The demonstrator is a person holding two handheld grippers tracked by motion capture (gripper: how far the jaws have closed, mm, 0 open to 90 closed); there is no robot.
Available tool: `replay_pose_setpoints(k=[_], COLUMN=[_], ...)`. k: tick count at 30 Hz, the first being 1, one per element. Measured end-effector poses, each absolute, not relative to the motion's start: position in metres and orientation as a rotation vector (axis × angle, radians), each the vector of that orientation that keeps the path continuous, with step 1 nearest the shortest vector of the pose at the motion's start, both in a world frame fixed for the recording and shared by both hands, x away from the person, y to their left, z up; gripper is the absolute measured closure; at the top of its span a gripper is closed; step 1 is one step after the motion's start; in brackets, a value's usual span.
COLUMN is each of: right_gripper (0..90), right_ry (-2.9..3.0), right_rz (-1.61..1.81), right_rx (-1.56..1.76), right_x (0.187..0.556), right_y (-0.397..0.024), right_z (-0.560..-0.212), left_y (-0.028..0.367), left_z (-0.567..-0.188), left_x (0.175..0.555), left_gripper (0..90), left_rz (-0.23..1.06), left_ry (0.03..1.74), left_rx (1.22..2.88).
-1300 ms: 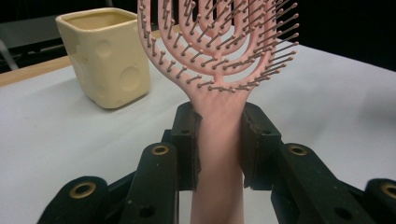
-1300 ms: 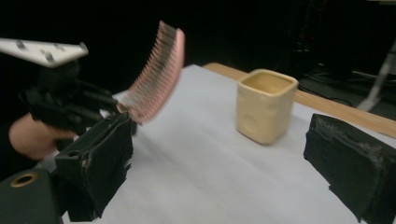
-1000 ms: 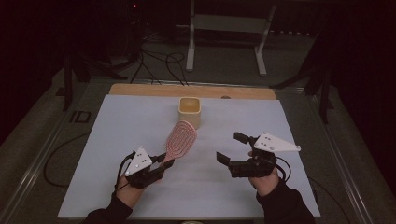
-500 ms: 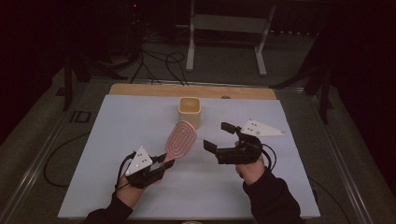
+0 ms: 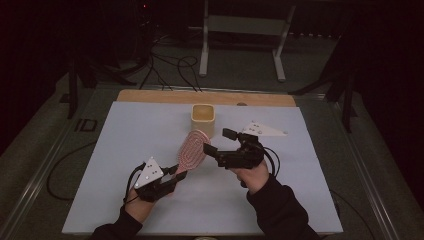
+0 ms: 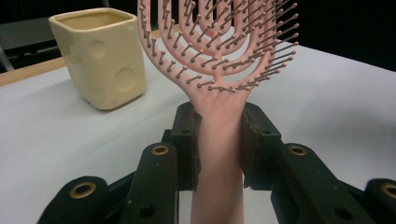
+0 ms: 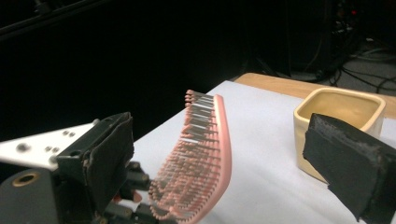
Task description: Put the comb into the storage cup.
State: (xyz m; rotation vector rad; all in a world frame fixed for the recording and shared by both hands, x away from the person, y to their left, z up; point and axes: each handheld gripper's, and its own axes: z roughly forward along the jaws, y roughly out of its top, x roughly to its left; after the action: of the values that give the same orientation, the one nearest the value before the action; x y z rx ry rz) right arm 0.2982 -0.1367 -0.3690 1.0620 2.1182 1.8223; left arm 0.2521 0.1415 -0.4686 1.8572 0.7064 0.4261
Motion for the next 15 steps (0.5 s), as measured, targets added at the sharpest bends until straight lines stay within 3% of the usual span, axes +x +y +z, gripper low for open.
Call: replay_pose_setpoints(k=[6, 15], right_gripper=[8.3, 19.9], right_ry=[2.12, 2.169], right_rz=[1.853, 1.83], right_rx=[1.137, 1.251], right_x=[0.303, 0.308], right_y=[-0.126, -0.106], right_z=[-0.375, -0.388], left_y=[0.141, 0.142], left_z=[-0.469, -0.469], left_x=[0.252, 0.253], left_gripper=[71.3, 71.3], left_rz=[0.425, 0.424], left_ry=[0.705, 0.704], left_rx=[1.853, 1.853])
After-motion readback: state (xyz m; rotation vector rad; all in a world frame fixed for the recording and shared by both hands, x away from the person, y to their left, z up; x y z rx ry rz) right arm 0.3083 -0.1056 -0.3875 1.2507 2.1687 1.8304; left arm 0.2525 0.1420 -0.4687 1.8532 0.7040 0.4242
